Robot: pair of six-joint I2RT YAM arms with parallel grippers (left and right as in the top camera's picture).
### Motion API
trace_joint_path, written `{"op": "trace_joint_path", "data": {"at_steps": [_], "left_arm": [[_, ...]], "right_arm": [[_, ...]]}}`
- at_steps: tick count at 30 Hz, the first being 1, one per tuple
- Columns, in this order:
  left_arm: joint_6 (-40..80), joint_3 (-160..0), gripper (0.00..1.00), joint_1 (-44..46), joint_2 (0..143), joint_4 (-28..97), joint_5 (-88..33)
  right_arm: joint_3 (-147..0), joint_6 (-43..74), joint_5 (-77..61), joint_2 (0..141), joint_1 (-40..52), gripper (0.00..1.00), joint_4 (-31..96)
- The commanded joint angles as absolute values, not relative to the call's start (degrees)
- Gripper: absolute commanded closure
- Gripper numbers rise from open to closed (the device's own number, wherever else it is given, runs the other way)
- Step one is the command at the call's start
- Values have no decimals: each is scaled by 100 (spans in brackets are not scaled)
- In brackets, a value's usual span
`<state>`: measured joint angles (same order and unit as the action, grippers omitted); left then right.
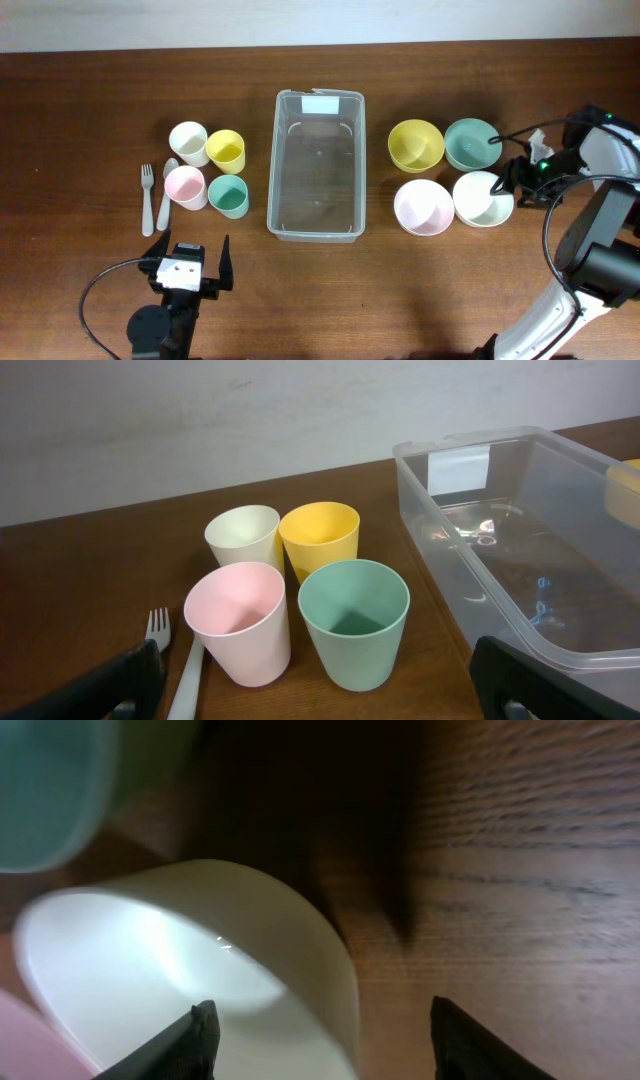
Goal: Pack container
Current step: 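Reach right gripper to the white bowl and grasp its rim, then carry the white bowl into the container and release it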
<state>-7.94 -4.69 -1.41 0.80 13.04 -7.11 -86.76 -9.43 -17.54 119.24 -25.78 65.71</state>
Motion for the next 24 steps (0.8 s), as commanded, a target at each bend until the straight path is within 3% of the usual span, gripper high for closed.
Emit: {"op": "trace_joint_path", "data": {"at_steps": [1, 3, 8, 11, 13, 24], "left_arm": [[-869, -416, 1, -117, 36, 1304, -773], [-869, -416, 0, -117, 36, 1304, -773], [-869, -416, 0, -117, 36, 1304, -773], [-869, -416, 0, -117, 34, 1304, -773], [-869, -416, 0, -117, 36, 1304, -773], [-869, -416, 0, -117, 36, 1304, -773]], "right_arm": [[-8340, -982, -1826, 11974, -2543, 44, 6377], [-8147, -954, -1824, 11974, -2541, 45, 6230], [-7929, -657, -1824, 11974, -2716, 75, 5843], [-7929, -657, -1892, 11974, -2845, 84, 5841], [-7929, -657, -1975, 11963, -2969, 96, 5848], [-7935, -657, -2805, 10770, -3330, 96, 6069]]}}
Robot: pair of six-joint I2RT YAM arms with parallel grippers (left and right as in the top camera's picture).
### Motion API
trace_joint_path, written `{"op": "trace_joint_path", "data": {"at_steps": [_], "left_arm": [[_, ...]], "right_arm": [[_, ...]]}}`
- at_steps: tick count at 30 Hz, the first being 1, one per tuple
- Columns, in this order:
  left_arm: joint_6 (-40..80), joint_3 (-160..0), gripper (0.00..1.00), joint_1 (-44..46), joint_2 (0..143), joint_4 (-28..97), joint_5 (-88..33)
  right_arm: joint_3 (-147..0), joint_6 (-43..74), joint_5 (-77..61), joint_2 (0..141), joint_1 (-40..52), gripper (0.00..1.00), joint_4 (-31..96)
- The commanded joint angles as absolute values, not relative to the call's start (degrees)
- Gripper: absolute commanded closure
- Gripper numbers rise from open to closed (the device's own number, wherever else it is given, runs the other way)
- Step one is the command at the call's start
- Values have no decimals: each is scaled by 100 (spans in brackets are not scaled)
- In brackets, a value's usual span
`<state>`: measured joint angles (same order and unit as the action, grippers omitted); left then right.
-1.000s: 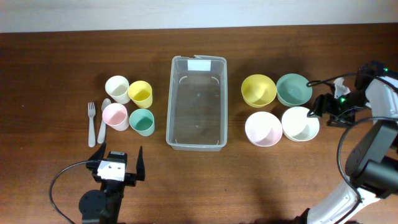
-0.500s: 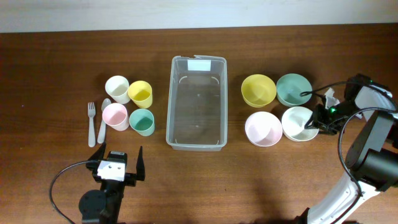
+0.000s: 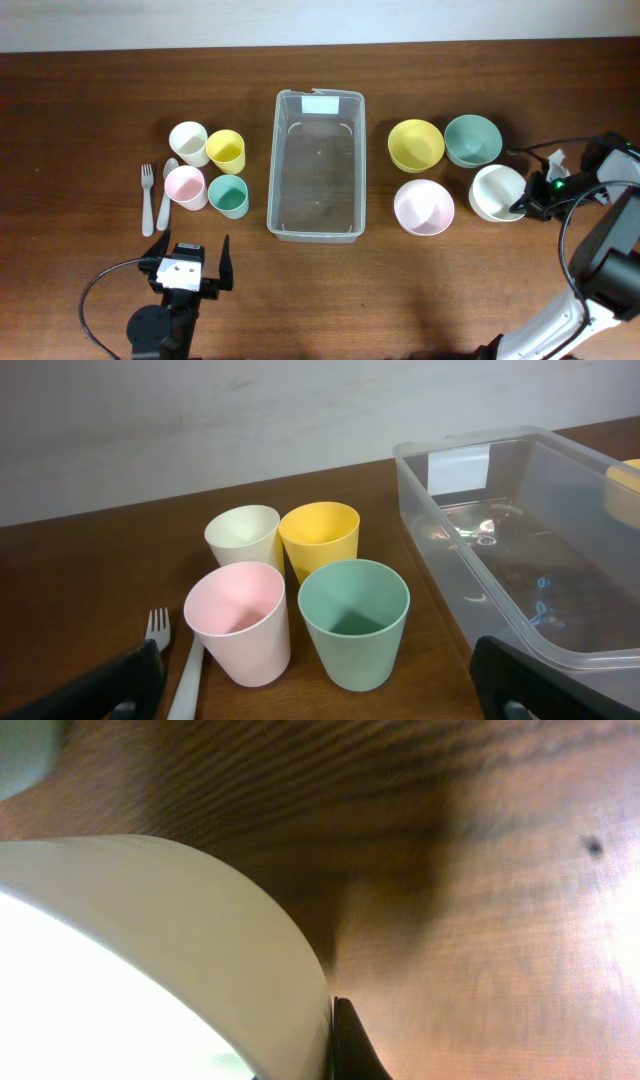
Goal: Pack container
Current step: 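Carry the white bowl into the container and release it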
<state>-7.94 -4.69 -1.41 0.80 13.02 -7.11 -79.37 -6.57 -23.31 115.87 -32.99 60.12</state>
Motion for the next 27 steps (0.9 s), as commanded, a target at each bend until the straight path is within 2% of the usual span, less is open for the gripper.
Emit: {"op": "trace_joint_path", "data": {"at_steps": [1, 6, 8, 12, 17, 19, 27], "left_arm": [[-869, -416, 0, -117, 36, 1304, -773], [-869, -416, 1, -117, 34, 1304, -773], [-869, -416, 0, -117, 34, 1304, -773], [-869, -416, 1, -117, 36, 1304, -773], [-869, -416, 0, -117, 36, 1304, -773], [-869, -416, 0, -117, 36, 1304, -773], [-869, -416, 0, -117, 36, 1304, -773]], "right_arm": [[-7937, -655, -3052, 10510, -3326, 96, 6117], [-7985, 56, -3579, 8956, -2727, 96, 6340], [-8040, 189, -3522, 8497, -2137, 96, 6342], [-8433, 1063, -2576, 8230, -322, 96, 6204], [-9146, 2200, -1680, 9065, 1549, 96, 5524], [-9498, 2414, -1496, 9686, 1894, 96, 5221], [-11528, 2759, -1787, 12348, 1977, 96, 4818]]}}
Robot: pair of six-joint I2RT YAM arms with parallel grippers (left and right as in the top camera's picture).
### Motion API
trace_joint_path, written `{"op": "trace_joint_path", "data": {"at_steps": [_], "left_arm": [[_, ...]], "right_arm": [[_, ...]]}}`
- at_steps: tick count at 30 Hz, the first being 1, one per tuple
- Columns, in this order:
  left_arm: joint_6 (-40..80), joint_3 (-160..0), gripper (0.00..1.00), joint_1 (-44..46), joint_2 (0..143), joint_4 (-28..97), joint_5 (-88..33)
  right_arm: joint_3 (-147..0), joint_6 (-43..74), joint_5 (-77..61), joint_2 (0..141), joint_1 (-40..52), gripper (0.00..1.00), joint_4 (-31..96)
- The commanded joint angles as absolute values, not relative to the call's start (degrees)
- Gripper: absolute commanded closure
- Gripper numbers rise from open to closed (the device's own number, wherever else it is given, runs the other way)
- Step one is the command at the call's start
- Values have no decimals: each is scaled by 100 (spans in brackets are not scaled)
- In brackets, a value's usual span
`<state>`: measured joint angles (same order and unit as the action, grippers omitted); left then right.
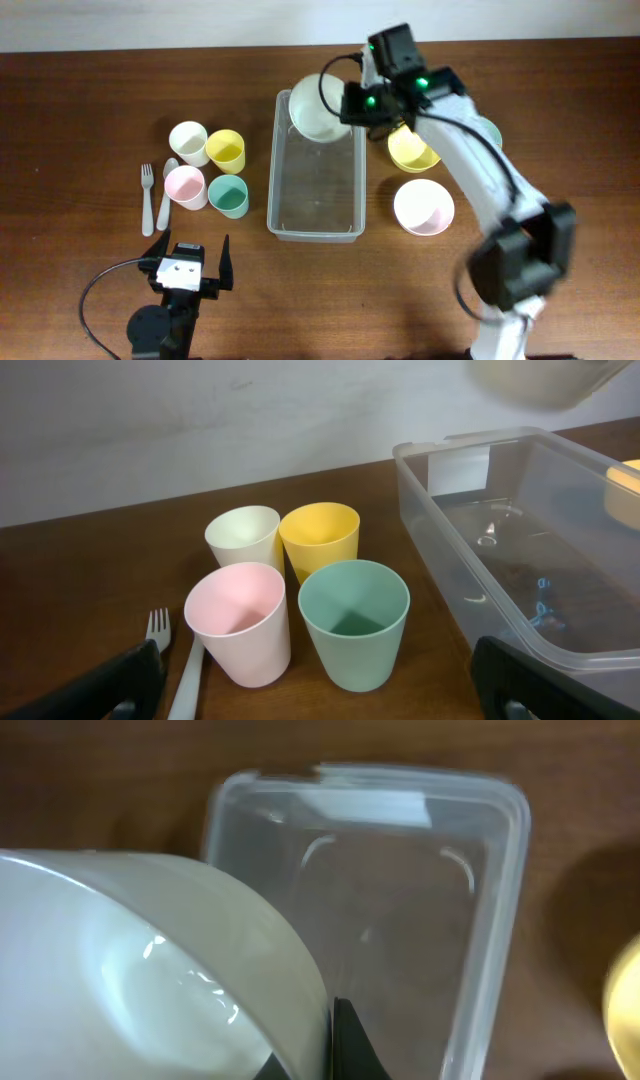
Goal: Pack container
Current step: 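Carry the white bowl into the container and release it, then grasp the pink bowl rim with the right gripper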
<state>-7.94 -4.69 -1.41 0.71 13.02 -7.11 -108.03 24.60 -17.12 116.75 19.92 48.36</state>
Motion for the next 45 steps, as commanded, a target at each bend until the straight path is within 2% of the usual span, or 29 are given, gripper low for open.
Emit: {"op": "trace_joint_path", "data": {"at_steps": [1, 8, 12, 14, 20, 22, 24, 30, 32, 36, 40, 43, 45], "left_arm": [[-869, -416, 1, -117, 36, 1304, -773], [-869, -416, 0, -117, 36, 1304, -773], [-869, -416, 1, -117, 36, 1304, -773], [-869, -416, 0, -117, 34, 1304, -773], [-869, -416, 0, -117, 36, 1304, -773], [-869, -416, 0, -117, 36, 1304, -773], [-869, -416, 0, -117, 34, 1304, -773], [-869, -416, 0, -117, 36, 1304, -773], [-869, -416, 0, -117, 36, 1304, -773], [-869, -416, 0, -117, 34, 1304, -773], [-869, -416, 0, -117, 36, 1304, -773], [-869, -416, 0, -117, 34, 1304, -773], [-869, -416, 0, -117, 36, 1304, -773]], "right_arm": [[-11716, 2799, -1824, 12547, 1975, 96, 4816], [-11957, 3052, -1671, 13124, 1988, 96, 5037], [-11955, 2810, -1605, 13163, 1997, 96, 4952], [-11955, 2746, -1603, 13163, 1997, 88, 4923], [-11955, 2749, -1612, 13163, 1997, 89, 4915], [-11972, 2613, -1776, 13113, 1984, 96, 4934], [-12036, 2416, -1894, 13002, 1946, 96, 5002], [-12361, 1931, -1881, 12149, 1614, 85, 5793], [-12409, 1822, -1798, 11443, 1177, 71, 6364], [-12409, 1820, -1428, 10694, 331, 56, 7133], [-12363, 1310, -1428, 10549, -421, 48, 8138], [-11817, 827, -1428, 10613, -543, 36, 8593], [-10637, 814, -1428, 10621, -521, 36, 8455]]}}
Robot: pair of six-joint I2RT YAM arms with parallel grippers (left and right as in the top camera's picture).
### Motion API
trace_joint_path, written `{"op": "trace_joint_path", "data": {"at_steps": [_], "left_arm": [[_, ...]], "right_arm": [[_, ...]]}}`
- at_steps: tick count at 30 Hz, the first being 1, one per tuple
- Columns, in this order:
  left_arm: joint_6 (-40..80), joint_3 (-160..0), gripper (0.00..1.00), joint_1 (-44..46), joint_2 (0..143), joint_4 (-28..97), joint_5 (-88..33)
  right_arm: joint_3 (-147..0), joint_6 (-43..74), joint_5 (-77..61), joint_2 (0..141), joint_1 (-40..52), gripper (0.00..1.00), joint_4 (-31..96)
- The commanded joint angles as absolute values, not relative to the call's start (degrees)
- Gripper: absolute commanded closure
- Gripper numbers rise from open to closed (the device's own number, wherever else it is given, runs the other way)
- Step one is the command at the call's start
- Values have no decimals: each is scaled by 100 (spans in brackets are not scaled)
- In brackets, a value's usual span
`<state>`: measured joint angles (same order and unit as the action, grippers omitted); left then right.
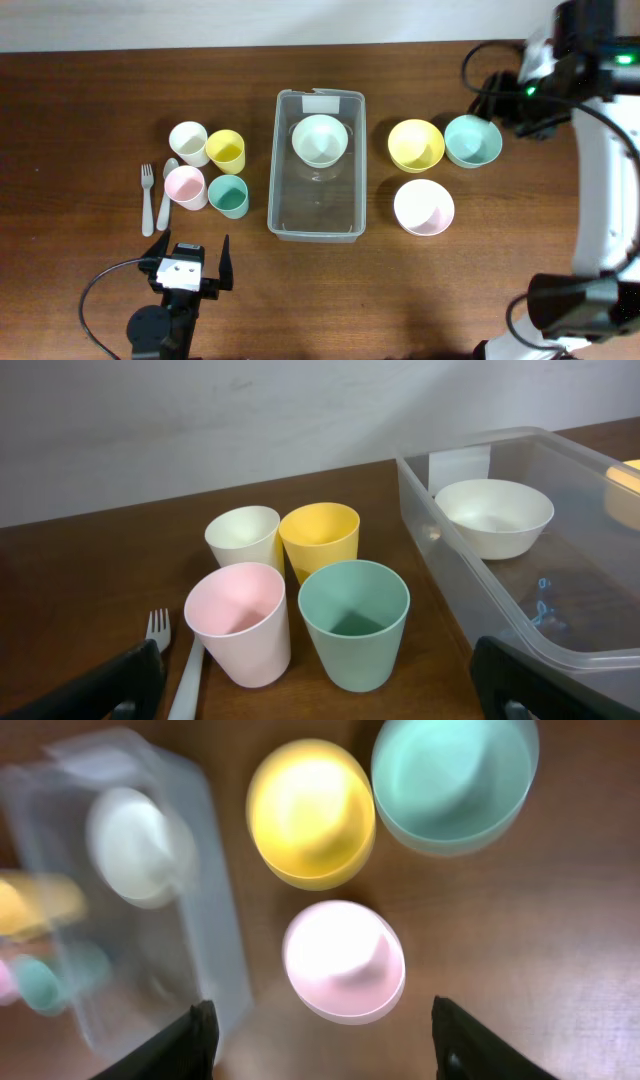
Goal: Pack container
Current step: 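Grasp the pink bowl rim with the right gripper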
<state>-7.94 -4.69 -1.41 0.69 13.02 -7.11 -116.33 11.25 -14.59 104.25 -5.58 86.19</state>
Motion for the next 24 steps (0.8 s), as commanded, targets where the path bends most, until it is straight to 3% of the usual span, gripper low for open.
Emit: {"op": "trace_joint_path", "data": {"at_steps": [1, 10, 16, 21, 24], "left_arm": [[-869, -416, 0, -117, 36, 1304, -773], [-869, -416, 0, -117, 34, 1304, -773], [-869, -416, 0, -117, 34, 1304, -773], [-869, -416, 1, -117, 34, 1304, -773], [-869, -416, 0, -117, 36, 1304, -773]], "right_arm": [[-10381, 814, -1428, 10621, -523, 36, 8322], [-7258, 770, -1575, 10621, -528, 36, 5905], [-6663, 773, -1769, 10624, -528, 53, 5083], [-6490, 775, -1822, 10624, -528, 86, 4858], [-6493, 773, -1820, 10621, -534, 96, 4845]]}}
